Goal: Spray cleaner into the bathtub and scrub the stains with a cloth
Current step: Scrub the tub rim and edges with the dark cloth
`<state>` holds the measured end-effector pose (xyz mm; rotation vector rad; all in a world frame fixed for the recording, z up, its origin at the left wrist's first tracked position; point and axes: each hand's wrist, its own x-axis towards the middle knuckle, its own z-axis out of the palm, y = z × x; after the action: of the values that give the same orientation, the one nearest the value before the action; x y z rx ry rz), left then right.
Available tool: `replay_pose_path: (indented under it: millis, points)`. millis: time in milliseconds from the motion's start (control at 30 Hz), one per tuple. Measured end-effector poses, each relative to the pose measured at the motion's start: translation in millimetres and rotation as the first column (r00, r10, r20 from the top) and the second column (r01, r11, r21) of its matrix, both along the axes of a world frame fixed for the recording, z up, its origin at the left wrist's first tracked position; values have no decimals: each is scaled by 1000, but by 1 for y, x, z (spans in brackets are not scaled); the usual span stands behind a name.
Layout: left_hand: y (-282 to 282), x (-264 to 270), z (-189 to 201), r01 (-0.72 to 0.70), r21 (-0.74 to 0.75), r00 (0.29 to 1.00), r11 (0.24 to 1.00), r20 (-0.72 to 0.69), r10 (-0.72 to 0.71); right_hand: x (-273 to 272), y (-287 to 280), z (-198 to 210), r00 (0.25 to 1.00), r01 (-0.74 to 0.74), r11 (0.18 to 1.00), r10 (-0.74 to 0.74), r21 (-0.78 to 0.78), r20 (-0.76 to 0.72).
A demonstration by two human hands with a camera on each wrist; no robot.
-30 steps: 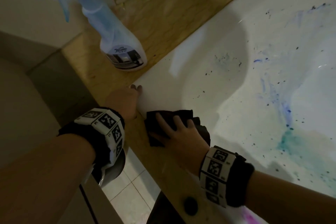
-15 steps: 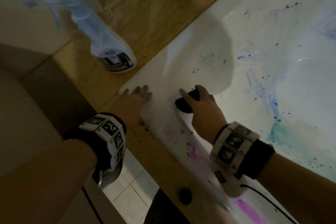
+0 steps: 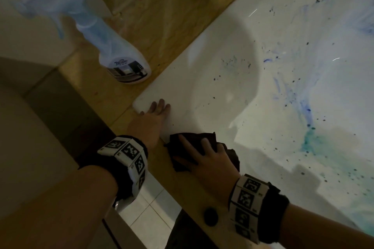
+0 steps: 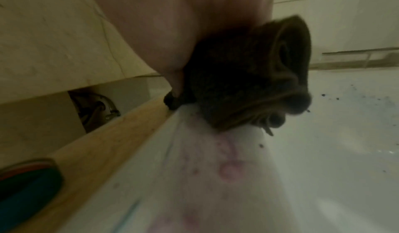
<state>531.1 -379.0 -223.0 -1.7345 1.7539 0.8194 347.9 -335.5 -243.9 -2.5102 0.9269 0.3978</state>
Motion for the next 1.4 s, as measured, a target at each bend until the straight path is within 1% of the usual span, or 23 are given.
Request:
replay_pose_path:
  millis: [67, 100, 167, 267, 300, 367, 433, 467, 533, 567, 600, 700, 800, 867, 900, 967, 1000, 1067, 1133, 1167, 1200, 1267, 1400]
  points:
    - [0, 1, 2, 11, 16, 1000, 1000, 0, -11, -1, -7, -4, 999, 44, 999, -44, 8, 18]
    - [0, 1, 2, 16, 21, 1000, 1000, -1, -16, -3, -13, -5, 997, 79, 995, -80, 52, 14]
    - [0, 3, 2, 21, 24, 1000, 999, -5, -21, -8, -29, -10, 978, 192, 978, -198, 87, 67]
    - [-1, 3, 4, 18, 37, 1000, 999, -13, -17, -12, -55, -6, 896, 391, 896, -423, 210, 136]
    - [-1, 3, 5, 15, 44, 1000, 999, -21, -14, -11, -61, 0, 851, 458, 868, -490, 190, 187]
    - [-4, 3, 8, 8, 57, 999, 998, -39, -6, -4, -61, 9, 817, 509, 853, -521, 115, 246]
    - [-6, 5, 12, 6, 48, 999, 999, -49, -4, 12, -51, 17, 859, 427, 894, -448, 136, 249]
    - [-7, 6, 13, 3, 46, 998, 999, -58, -1, 19, -43, 17, 902, 339, 926, -370, 165, 222]
    - [-7, 6, 15, -12, 66, 997, 998, -76, 17, 33, -28, 15, 991, 49, 985, -69, 166, 117]
    - [-8, 5, 17, -21, 75, 997, 997, -78, 27, 36, -27, 11, 997, -38, 986, 26, 162, 77]
    - [-8, 4, 18, -28, 77, 997, 997, -75, 33, 38, -30, 5, 998, -54, 986, 47, 156, 45]
    - [-8, 0, 24, -38, 63, 999, 997, -37, 40, 40, -55, 1, 995, 101, 993, -101, 67, 10]
    - [-9, -4, 28, -41, 63, 999, 997, 26, 40, 37, -71, -7, 980, 181, 982, -184, 48, 73]
    - [-9, -5, 26, -45, 81, 999, 996, 21, 44, 24, -79, -11, 924, 340, 936, -351, 91, 154]
    - [-8, -4, 23, -50, 89, 999, 995, 11, 49, 14, -82, -12, 888, 436, 899, -439, 51, 139]
    - [-6, 0, 11, -33, 86, 999, 996, -2, 33, -9, -81, -12, 836, 545, 839, -541, -14, 96]
    - [-5, 3, 4, -16, 74, 1000, 997, -4, 16, -19, -74, -10, 835, 541, 841, -538, 3, 112]
    - [-3, 6, -5, -5, 55, 1000, 998, 2, 5, -29, -49, 4, 910, 376, 925, -379, 52, 167]
    - [-2, 5, -8, -15, 40, 1000, 999, 5, 15, -30, -20, 19, 970, 109, 986, -133, 127, 202]
    - [-2, 4, -8, -13, 32, 1000, 999, 14, 12, -30, -7, 23, 984, -61, 982, 29, 181, 174]
    - [-2, 2, -8, -9, 25, 1000, 1000, 25, 9, -28, 2, 24, 981, -189, 952, 176, 242, 76]
    - [-3, 0, -10, -11, 27, 999, 1000, 43, 10, -29, 7, 20, 974, -195, 938, 220, 288, -57]
    - [-5, 0, -10, 10, 31, 997, 999, 72, -12, -24, -1, 11, 999, 0, 961, 15, 276, -51]
